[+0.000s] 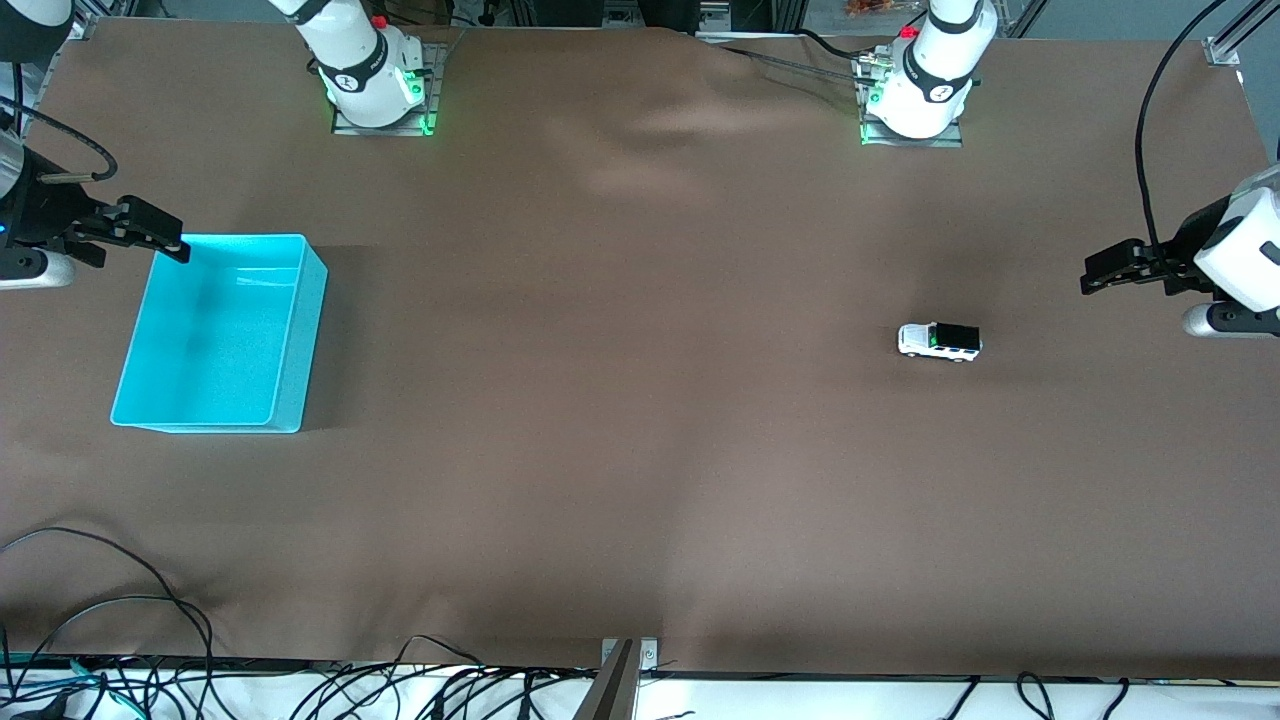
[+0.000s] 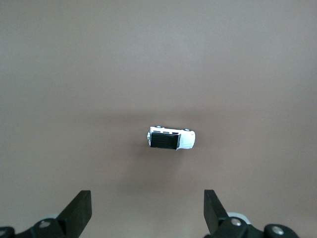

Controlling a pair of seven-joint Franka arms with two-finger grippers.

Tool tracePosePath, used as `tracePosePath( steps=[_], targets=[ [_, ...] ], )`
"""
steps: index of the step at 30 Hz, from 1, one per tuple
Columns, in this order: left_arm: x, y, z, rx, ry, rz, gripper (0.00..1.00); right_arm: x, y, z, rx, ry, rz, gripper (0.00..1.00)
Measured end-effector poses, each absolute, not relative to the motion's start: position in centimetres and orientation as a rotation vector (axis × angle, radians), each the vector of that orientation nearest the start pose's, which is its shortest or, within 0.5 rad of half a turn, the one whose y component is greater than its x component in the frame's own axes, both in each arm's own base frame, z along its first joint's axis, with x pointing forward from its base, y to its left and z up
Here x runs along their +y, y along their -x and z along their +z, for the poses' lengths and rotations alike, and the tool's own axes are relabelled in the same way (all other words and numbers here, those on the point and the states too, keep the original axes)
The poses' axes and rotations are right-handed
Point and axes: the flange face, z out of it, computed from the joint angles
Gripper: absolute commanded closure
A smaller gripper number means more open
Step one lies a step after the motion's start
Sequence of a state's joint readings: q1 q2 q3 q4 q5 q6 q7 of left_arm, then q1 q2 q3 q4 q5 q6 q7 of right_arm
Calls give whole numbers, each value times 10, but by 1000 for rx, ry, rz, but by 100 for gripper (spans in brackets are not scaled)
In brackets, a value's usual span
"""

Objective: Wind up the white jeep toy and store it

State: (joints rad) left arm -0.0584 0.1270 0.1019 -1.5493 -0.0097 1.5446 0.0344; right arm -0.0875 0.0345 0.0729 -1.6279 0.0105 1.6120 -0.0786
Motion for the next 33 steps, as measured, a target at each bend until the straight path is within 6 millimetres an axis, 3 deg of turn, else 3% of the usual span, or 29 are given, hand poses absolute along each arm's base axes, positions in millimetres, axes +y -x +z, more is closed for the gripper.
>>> tracePosePath(
  steps=[20, 27, 33],
  targets=[
    [21, -582, 554, -35, 3132, 271, 0, -8, -566, 582, -99, 3124, 76, 0],
    [19, -581, 536, -345, 3077, 377, 0, -8, -566, 582, -99, 3124, 76, 0],
    [5, -587, 511, -647, 2980, 433, 0, -8, -566, 582, -99, 3124, 76, 0]
  ],
)
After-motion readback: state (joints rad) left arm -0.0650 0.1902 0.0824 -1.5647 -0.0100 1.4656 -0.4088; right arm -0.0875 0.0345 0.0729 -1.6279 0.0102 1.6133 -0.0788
